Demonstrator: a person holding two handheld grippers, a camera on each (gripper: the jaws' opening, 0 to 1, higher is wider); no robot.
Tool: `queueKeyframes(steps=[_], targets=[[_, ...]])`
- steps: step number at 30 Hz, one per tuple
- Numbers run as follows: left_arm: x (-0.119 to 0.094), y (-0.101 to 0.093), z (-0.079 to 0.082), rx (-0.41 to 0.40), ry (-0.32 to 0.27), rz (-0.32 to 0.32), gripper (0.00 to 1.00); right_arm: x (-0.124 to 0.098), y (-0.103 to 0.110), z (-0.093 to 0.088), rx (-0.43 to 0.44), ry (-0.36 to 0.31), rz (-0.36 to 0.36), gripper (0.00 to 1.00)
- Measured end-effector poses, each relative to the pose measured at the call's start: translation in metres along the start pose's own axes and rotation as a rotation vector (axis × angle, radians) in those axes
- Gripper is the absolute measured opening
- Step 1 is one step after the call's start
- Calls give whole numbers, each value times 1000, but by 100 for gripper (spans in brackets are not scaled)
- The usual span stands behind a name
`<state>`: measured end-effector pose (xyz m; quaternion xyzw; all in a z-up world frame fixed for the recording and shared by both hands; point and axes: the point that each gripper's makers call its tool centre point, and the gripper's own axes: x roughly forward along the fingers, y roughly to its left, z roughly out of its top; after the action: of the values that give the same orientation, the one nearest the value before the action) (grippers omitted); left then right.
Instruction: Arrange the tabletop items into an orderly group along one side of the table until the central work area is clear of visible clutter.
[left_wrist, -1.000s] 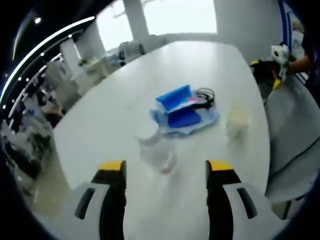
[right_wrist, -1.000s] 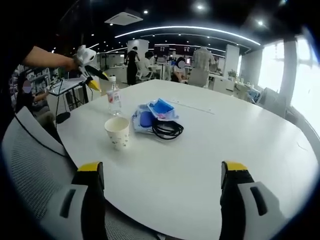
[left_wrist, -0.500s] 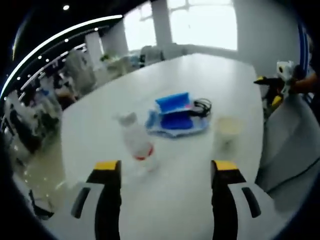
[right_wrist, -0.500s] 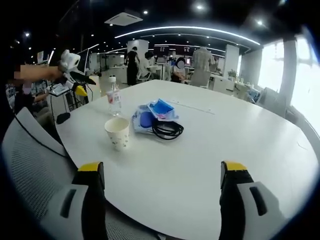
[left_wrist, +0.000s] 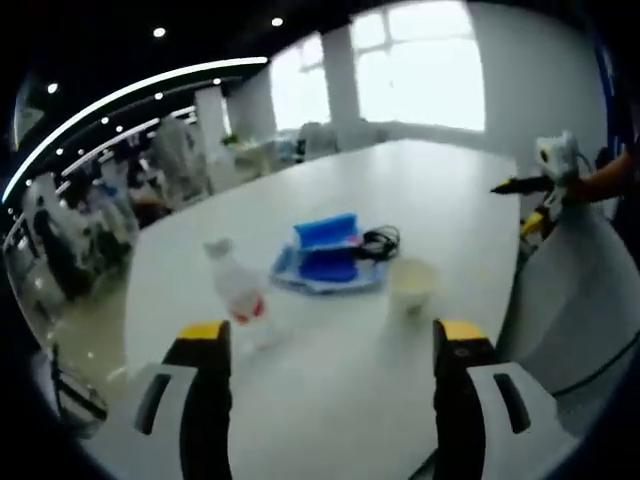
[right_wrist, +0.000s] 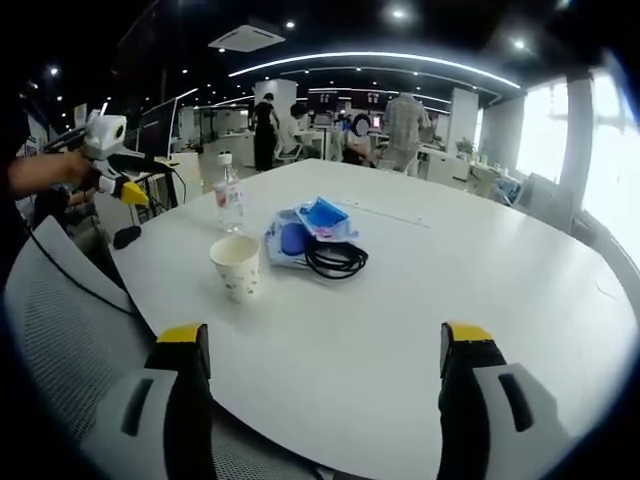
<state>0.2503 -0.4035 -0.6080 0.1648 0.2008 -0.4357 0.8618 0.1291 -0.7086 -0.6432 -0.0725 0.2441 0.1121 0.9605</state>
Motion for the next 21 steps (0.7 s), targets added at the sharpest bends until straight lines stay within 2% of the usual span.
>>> queueKeyframes(steps=[2,7,8,13,16,21], targets=[[-2,-7,0,17,0,7,83,0,0,0,-3,0,-1,96],[-8,-26,1,-21,-31,8,84,-1,-1,1,2,-4,-6,96],[-9,-31,0,-45,-37,5,84,-1,-1,1,3,-6,-7,96],[-11,-48,-10,-50,-37,20,85,-1,-1,2,4,-9,-8,96],[-13,-55,-9,-36,-45,36,88,-1,-1,1,4,-5,-4,96],[-12,-61,-13,-97,-75,60,99,0,-1,2,-3,-9,-3,96]])
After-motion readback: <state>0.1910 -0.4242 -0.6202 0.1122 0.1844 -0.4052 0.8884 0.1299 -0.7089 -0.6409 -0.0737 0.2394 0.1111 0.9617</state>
